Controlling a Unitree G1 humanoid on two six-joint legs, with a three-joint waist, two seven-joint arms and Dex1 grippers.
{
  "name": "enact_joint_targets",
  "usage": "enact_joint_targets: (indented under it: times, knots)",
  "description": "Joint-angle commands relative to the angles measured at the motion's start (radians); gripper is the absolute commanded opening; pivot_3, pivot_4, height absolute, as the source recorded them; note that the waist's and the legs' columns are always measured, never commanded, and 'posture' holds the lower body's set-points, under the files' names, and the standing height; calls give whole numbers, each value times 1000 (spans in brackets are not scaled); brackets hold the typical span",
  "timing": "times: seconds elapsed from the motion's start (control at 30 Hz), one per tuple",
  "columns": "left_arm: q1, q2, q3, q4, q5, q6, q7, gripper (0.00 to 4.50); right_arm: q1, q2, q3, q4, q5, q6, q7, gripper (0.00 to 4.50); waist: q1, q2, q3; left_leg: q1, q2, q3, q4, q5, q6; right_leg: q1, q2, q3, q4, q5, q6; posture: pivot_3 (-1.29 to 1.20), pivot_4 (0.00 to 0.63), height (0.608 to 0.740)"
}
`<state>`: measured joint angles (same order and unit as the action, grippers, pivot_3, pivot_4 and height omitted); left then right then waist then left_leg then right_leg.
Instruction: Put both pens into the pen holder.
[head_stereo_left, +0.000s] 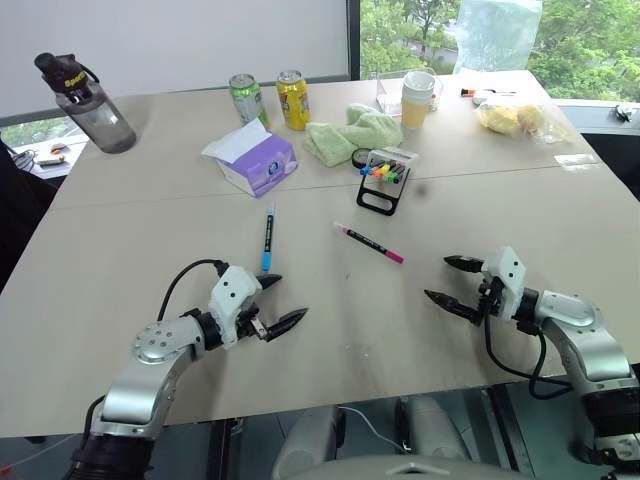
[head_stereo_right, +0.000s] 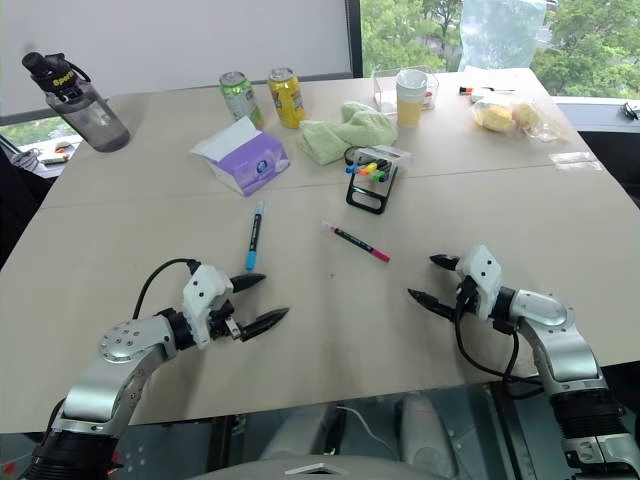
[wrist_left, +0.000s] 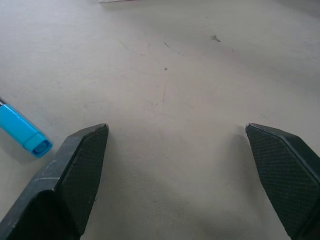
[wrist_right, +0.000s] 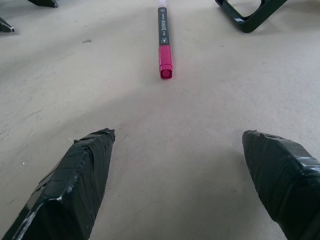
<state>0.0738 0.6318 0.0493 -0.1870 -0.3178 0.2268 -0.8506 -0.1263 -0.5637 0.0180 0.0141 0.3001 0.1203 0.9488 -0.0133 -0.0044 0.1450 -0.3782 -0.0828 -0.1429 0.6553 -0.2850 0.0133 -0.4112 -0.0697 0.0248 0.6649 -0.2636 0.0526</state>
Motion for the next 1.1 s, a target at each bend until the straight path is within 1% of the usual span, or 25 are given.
enact_joint_targets:
  times: [0.03,0.47,0.6,0.7,0.8,0.87,0.97,1.07,1.1]
  knots:
    - [8,0,15,-30,-8,-10,2,4500,-18,-11,-23,-19,12,-14,9,4358,0,0,0,0,0,0,0,0,0,0,0,0,0,0,0,0,150,740]
    - [21,-11,23,-37,-6,-6,34,4500,-46,-13,-12,6,6,-20,27,4358,-1,0,0,0,0,0,0,0,0,0,0,0,0,0,0,0,150,740]
    - [29,-8,28,-49,-9,-3,37,4500,-89,9,-4,-3,19,9,17,4358,-2,0,0,0,0,0,0,0,0,0,0,0,0,0,0,0,150,740]
    - [28,0,32,-74,-18,19,36,4500,-155,35,18,-8,6,42,-5,4358,-5,0,0,0,0,0,0,0,0,0,0,0,0,0,0,0,150,740]
    - [21,18,44,-110,-48,71,23,4500,-257,64,77,2,-43,109,-37,4358,-3,0,0,0,0,0,0,0,0,0,0,0,0,0,0,0,150,740]
    - [17,32,55,-133,-73,106,12,4500,-324,98,113,15,-60,148,-59,4358,-6,0,0,0,0,0,0,0,0,0,0,0,0,0,0,0,150,740]
    - [19,57,87,-160,-110,148,3,4500,-416,162,169,22,-51,231,-54,4358,-7,0,0,-1,0,0,0,0,0,-1,0,0,1,0,0,0,150,740]
    - [25,82,122,-175,-143,178,-13,4500,-500,207,231,73,-109,261,-76,4358,-7,0,0,-1,0,0,0,0,0,-2,0,0,0,0,0,0,150,740]
    - [33,94,145,-179,-155,188,-18,4500,-549,227,267,117,-146,296,-93,4358,-8,0,0,-1,0,0,0,0,0,-2,0,0,0,0,0,0,150,740]
